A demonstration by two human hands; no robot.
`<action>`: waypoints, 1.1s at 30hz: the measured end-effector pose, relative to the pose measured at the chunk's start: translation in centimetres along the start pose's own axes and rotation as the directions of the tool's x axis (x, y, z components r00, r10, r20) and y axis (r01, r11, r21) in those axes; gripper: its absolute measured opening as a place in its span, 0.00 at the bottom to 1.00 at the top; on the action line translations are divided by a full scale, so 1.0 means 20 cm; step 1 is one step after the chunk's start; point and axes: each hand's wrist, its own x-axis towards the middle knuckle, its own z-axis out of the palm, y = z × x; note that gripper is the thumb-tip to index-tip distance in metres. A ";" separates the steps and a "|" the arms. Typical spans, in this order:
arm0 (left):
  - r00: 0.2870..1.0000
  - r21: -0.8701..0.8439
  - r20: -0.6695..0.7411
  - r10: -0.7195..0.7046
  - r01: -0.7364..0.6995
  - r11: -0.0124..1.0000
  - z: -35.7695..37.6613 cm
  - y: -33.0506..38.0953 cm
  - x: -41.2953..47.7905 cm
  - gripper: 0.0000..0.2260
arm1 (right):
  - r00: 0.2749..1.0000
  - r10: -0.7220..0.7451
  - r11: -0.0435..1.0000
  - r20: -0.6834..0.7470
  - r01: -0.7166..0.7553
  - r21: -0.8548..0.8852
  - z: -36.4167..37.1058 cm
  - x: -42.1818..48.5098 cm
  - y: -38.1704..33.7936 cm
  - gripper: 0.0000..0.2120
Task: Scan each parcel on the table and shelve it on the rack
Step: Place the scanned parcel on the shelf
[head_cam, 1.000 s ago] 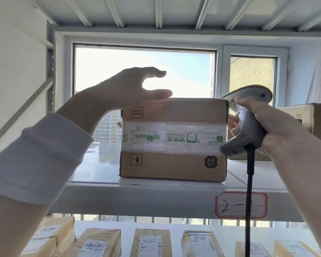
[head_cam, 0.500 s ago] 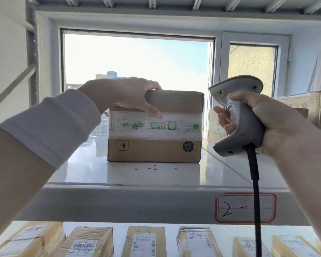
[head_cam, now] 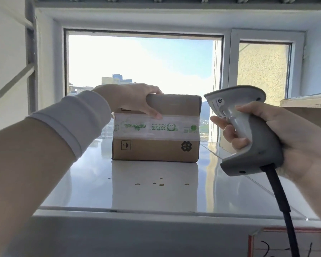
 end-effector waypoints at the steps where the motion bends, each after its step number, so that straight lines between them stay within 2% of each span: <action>1: 1.000 0.003 0.001 0.000 0.000 1.000 0.01 -0.01 0.01 0.26 | 1.000 -0.003 1.000 0.007 0.003 0.003 0.00 0.00 0.00 0.17; 9: 1.000 -0.058 0.030 -0.002 0.004 0.998 0.04 -0.06 0.09 0.24 | 1.000 -0.023 1.000 0.000 0.023 -0.021 -0.02 0.00 0.00 0.14; 15: 1.000 -0.085 0.028 -0.005 0.007 0.996 0.07 -0.07 0.10 0.26 | 1.000 0.012 0.999 -0.010 -0.013 -0.051 0.00 -0.02 0.02 0.13; 20: 1.000 -0.038 -0.020 0.019 -0.020 0.999 0.08 -0.02 0.05 0.42 | 0.999 0.027 0.999 -0.030 -0.028 -0.039 -0.01 -0.04 0.03 0.13; 24: 0.987 -0.050 -0.136 0.086 -0.094 0.994 0.04 0.17 -0.04 0.42 | 0.999 -0.020 1.000 -0.047 0.020 0.003 -0.06 -0.09 0.01 0.14; 26: 0.970 -0.119 -0.206 0.131 -0.158 0.980 0.03 0.32 -0.10 0.38 | 0.997 -0.053 0.998 -0.054 0.055 0.024 -0.13 -0.18 -0.02 0.14; 29: 0.935 -0.307 -0.289 0.207 -0.295 0.905 0.05 0.62 -0.20 0.32 | 0.990 -0.111 0.994 -0.085 0.113 0.013 -0.25 -0.39 -0.07 0.21; 33: 0.927 -0.625 -0.275 0.256 -0.375 0.685 0.15 1.07 -0.39 0.26 | 0.969 -0.176 0.984 -0.176 0.169 -0.056 -0.44 -0.75 -0.16 0.15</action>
